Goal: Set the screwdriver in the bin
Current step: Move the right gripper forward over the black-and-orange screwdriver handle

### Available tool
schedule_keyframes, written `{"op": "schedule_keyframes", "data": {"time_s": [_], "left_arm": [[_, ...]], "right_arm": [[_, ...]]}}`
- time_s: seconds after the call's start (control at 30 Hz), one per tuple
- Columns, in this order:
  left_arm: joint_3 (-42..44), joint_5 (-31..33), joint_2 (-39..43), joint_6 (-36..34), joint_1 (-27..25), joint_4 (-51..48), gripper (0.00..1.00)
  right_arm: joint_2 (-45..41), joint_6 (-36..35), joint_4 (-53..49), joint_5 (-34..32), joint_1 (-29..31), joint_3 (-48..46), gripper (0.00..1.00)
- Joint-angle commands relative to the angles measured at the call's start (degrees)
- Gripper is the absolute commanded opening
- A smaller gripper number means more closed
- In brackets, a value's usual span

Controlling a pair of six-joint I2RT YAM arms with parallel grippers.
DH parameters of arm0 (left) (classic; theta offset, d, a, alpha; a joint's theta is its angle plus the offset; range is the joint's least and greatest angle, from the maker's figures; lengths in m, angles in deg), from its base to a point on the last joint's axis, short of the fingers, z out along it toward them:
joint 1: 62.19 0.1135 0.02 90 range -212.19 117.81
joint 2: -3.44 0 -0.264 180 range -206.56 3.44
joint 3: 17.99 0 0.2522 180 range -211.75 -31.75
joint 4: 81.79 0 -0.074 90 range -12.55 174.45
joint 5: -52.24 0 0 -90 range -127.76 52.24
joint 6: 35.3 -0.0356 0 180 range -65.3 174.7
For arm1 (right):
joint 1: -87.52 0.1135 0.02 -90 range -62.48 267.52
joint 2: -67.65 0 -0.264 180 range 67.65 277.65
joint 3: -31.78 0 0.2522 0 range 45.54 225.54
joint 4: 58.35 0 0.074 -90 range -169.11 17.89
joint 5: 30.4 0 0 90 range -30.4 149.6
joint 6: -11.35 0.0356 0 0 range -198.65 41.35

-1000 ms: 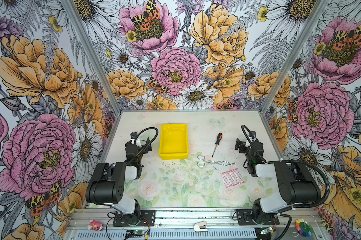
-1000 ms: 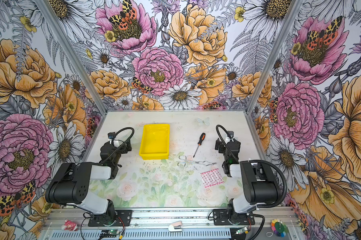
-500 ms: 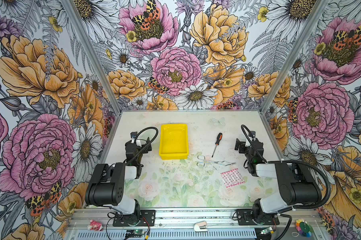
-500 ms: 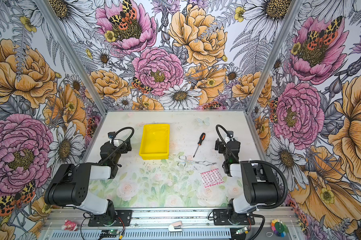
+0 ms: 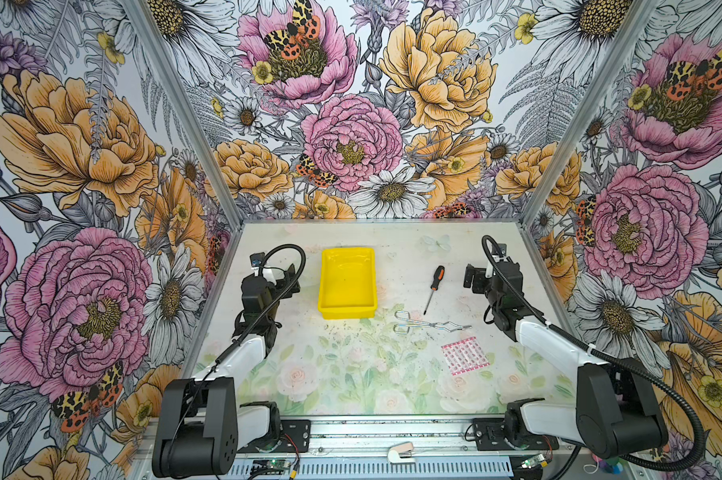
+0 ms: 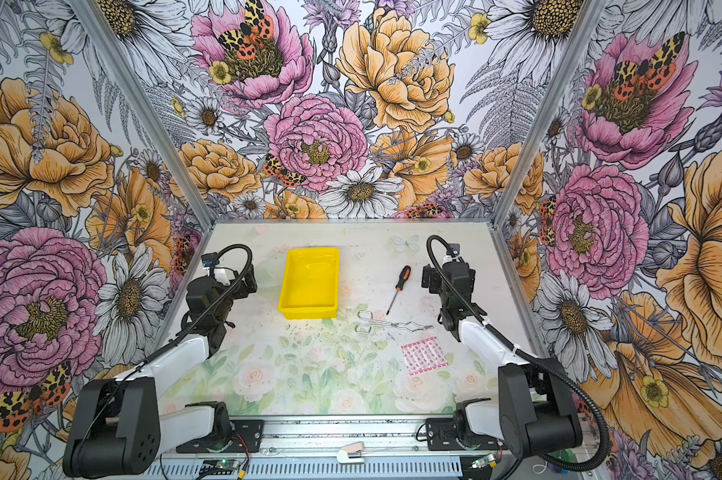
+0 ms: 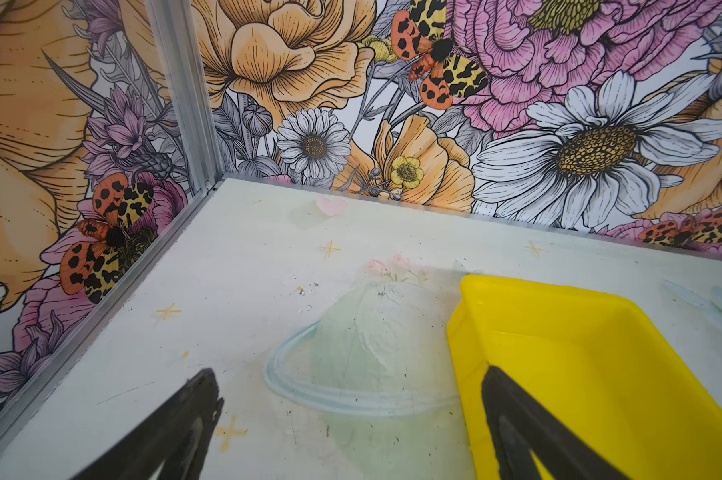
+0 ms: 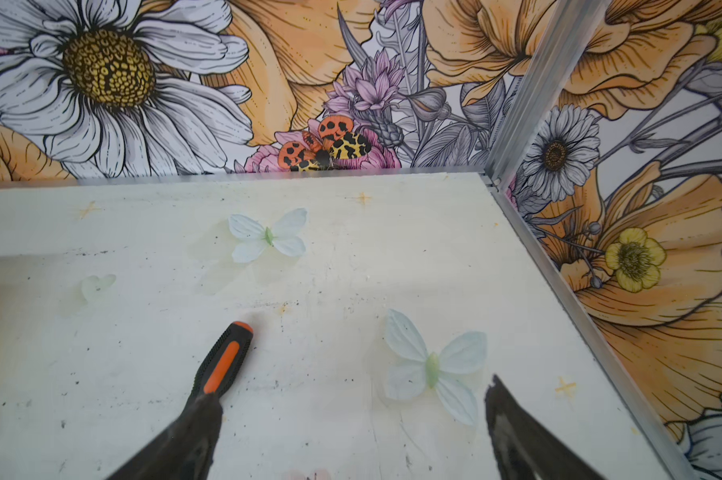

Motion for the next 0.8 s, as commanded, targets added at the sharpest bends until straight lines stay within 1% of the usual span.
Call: {"op": "schedule_keyframes", "data": {"time_s": [0.0, 0.07, 0.17, 0.27, 0.33, 0.4, 0.6, 0.77], "left_arm": [[-2.59, -3.14, 2.12, 2.92, -1.37, -9.93, 0.99], [-3.01, -5.23, 3.30, 4.56, -1.72, -11.48, 0.99], [-4.38, -5.22, 4.77, 8.60, -2.91, -15.69, 0.99], [-7.35, -6.78, 4.13, 10.45, -4.21, -22.42, 0.99], [-8.84, -8.72, 3.06, 11.67, -5.47, -25.38, 0.99], [-9.37, -10.32, 2.12, 12.35, -7.27, -26.44, 0.99], [-9.81, -9.86, -0.28, 13.28, -14.95, -26.44, 0.99], [-10.67, -12.18, -2.78, 14.54, -18.20, -24.15, 0.99]], "right_arm": [[-1.12, 10.43, -16.57, -4.10, 0.30, 6.00, 0.99], [-0.83, 13.30, -19.52, -2.53, 0.80, 7.47, 1.00], [0.46, 16.44, -22.51, -0.36, 2.18, 9.36, 0.99], [3.84, 18.87, -24.80, 3.99, 2.73, 11.85, 0.99], [6.86, 20.86, -26.70, 5.24, 3.16, 14.07, 0.99], [9.34, 22.61, -27.78, 5.85, 3.61, 15.86, 1.00], [16.89, 25.18, -28.67, 7.49, 5.46, 21.52, 0.99], [23.79, 26.82, -28.76, 8.51, 6.78, 26.81, 0.99]]}}
